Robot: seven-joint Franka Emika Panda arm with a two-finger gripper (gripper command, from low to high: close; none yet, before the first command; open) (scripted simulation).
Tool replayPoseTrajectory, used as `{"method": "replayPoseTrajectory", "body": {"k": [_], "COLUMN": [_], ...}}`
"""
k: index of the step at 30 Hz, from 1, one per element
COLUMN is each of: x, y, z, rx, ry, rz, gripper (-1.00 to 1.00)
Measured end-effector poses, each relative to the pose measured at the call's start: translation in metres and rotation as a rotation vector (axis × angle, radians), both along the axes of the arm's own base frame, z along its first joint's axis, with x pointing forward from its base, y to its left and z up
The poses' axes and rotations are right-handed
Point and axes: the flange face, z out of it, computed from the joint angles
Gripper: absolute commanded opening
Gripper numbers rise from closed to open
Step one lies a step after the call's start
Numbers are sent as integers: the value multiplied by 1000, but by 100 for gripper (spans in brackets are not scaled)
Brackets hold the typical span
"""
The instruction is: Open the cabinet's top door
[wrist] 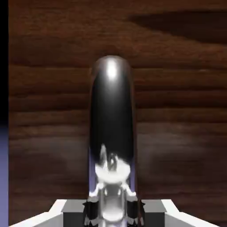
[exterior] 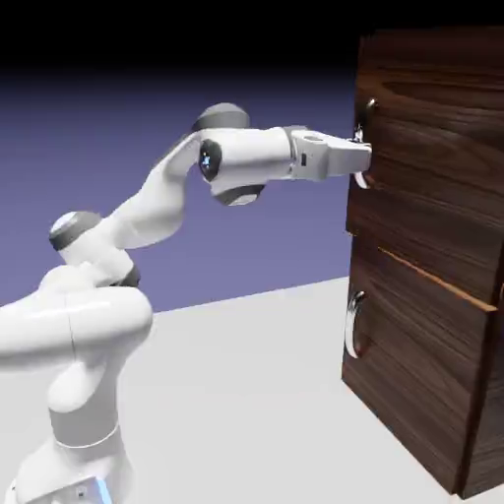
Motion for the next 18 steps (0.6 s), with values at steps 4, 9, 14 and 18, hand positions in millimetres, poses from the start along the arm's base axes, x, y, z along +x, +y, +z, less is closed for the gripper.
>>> {"method": "replayPoseTrajectory", "body": {"k": [4,9,14,18], "x": [-29,-59,-83,-100], "y": [-20,-46,-74,-97], "z": [0,0,0,0], "rx": [0,0,0,0], "ry": [0,0,0,0], "rz": [105,224,335,420], "gripper": [-100,-100,-100,-100]}}
